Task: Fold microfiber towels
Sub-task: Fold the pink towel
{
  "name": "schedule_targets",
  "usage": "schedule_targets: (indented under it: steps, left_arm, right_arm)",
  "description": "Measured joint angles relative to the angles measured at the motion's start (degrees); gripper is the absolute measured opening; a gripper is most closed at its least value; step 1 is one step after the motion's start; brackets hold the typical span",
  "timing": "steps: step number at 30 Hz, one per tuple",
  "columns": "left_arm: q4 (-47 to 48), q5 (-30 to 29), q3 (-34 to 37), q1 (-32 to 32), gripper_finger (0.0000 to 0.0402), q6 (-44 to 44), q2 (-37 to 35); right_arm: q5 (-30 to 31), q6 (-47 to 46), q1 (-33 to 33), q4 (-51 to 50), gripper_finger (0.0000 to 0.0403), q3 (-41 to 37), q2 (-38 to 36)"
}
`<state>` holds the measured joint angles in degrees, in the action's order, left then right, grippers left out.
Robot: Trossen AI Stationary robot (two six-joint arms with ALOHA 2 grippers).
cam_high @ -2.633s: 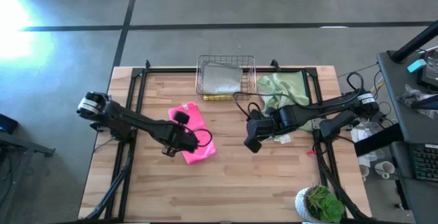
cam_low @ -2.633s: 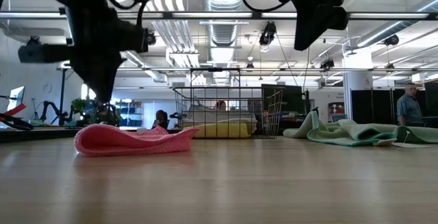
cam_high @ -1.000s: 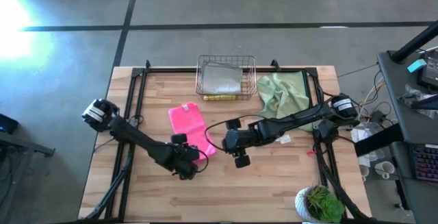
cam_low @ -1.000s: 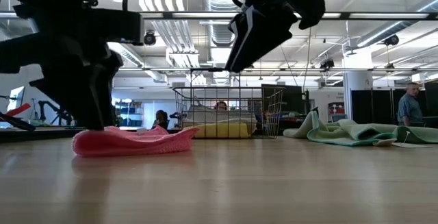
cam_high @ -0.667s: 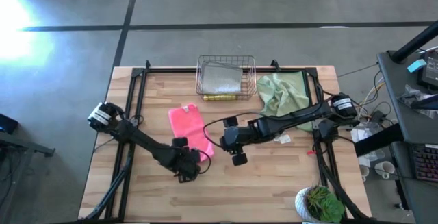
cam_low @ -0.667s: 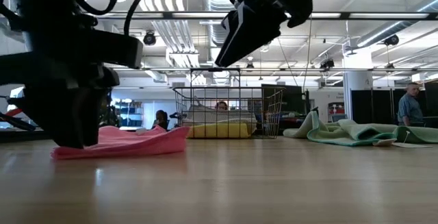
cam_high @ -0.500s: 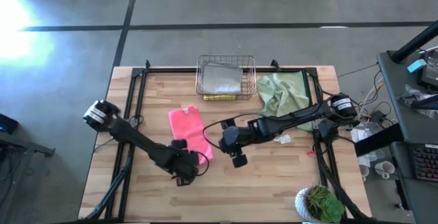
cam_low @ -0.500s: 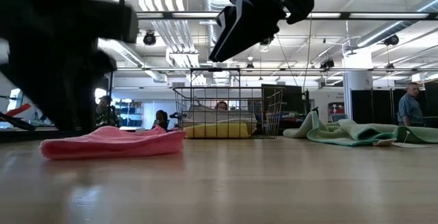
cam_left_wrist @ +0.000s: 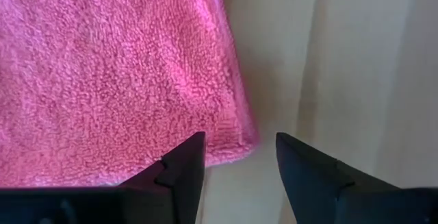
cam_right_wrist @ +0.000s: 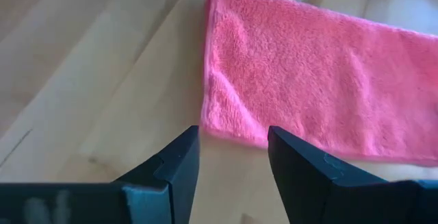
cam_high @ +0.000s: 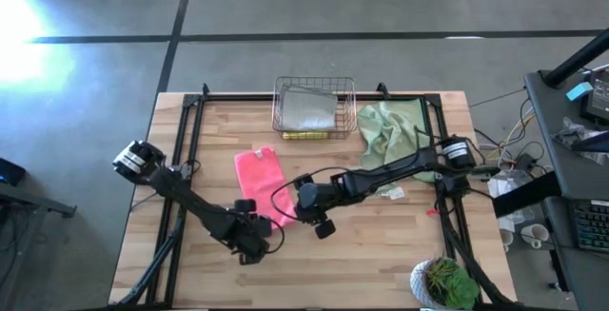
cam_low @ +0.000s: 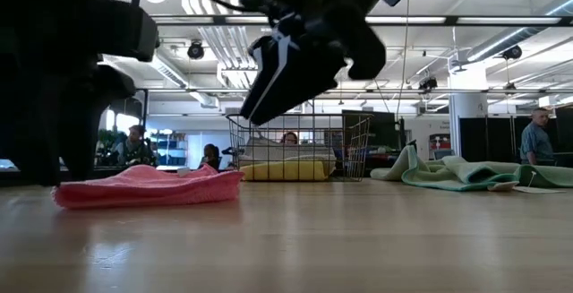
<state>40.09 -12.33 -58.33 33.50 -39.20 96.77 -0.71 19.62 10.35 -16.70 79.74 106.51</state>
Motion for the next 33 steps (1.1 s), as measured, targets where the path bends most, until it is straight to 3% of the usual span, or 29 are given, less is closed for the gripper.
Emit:
schedule_targets:
  steps: [16, 28, 33]
  left_arm:
    - [-0.59, -2.8, 0.51, 0.0, 0.016, 2.01, 4.06]
    - [0.08, -6.14, 0.75, -0.02, 0.0014, 2.03, 4.25]
    - [0.02, -6.58, 0.77, -0.07, 0.0007, 1.99, 2.72]
  right_arm:
    - [-1.43, 2.98, -0.24, -2.14, 0.0154, 10.35, 13.01]
    - [-1.31, 3.51, -1.9, -3.0, 0.0146, 10.95, 13.91]
    - [-1.84, 3.4, -2.14, -3.84, 0.0141, 10.86, 14.48]
